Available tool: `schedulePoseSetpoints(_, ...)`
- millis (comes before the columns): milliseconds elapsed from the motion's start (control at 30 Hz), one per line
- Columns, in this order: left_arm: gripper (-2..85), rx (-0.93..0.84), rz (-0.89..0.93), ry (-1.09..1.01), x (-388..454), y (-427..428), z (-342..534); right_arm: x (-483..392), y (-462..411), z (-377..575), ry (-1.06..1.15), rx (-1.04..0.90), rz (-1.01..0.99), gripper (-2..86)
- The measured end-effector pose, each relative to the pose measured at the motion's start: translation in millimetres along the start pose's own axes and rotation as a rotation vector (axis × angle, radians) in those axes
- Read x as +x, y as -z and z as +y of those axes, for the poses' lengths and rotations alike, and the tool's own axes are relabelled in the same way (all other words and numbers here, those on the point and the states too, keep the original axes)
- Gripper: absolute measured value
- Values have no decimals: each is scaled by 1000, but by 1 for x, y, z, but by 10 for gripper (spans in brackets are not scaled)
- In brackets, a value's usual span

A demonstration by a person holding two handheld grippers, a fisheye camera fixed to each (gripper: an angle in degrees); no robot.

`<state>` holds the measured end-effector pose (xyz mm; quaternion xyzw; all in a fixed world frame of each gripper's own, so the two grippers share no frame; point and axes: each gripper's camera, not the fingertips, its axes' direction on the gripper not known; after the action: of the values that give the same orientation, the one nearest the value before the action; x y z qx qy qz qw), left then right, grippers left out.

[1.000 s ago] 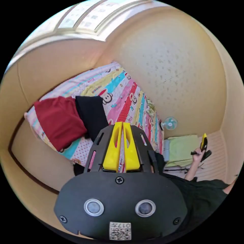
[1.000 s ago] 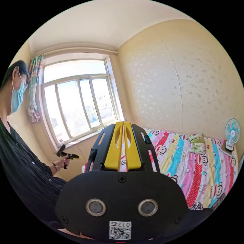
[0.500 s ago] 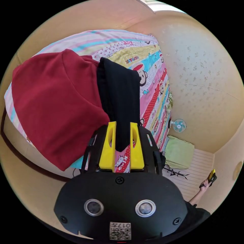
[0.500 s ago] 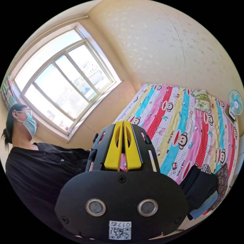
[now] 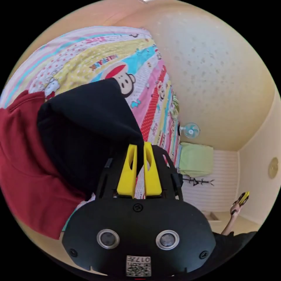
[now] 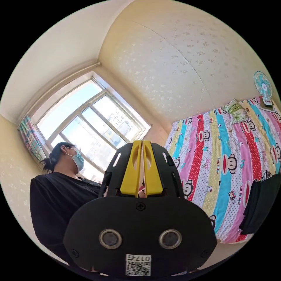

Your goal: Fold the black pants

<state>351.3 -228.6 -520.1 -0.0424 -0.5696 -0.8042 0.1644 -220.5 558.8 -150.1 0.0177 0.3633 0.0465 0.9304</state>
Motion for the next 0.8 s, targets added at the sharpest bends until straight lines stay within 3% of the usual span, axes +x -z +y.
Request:
schedulePoseSetpoints(33, 40, -44, -8, -66, 21, -7, -1, 4, 10, 2, 14, 85, -19, 4)
schedulePoseSetpoints(100, 41, -283, -3, -386, 104, -47, 16, 8, 24, 6, 68, 242, -80, 4)
schedulePoseSetpoints(167, 49, -497, 62, -541, 145, -79, 41, 19, 37, 9, 117, 400, -197, 5)
schedulePoseSetpoints(233, 60, -681, 120, -569, 161, -103, 64, 45, 44, 13, 121, 541, -375, 5)
schedulePoseSetpoints(300, 80, -773, 165, -489, 148, -107, 75, 61, 42, 10, 88, 532, -440, 5)
schedulePoseSetpoints(433, 81, -585, 289, -213, 87, -47, 46, 66, 41, 6, 103, 429, -379, 5)
schedulePoseSetpoints(533, 79, -215, 302, -24, 38, 43, 23, 72, 49, 5, 129, 420, -405, 4)
schedulePoseSetpoints(600, 109, 106, 191, 161, 6, 114, 18, 77, 53, 4, 135, 427, -430, 4)
schedulePoseSetpoints(667, 140, 281, 112, 315, -13, 148, 14, 82, 55, 4, 141, 419, -435, 3)
schedulePoseSetpoints(733, 169, 287, 92, 460, -33, 152, -6, 92, 53, 5, 136, 396, -420, 3)
schedulePoseSetpoints(800, 196, 112, 216, 677, -63, 117, -38, 104, 49, 5, 116, 392, -433, 4)
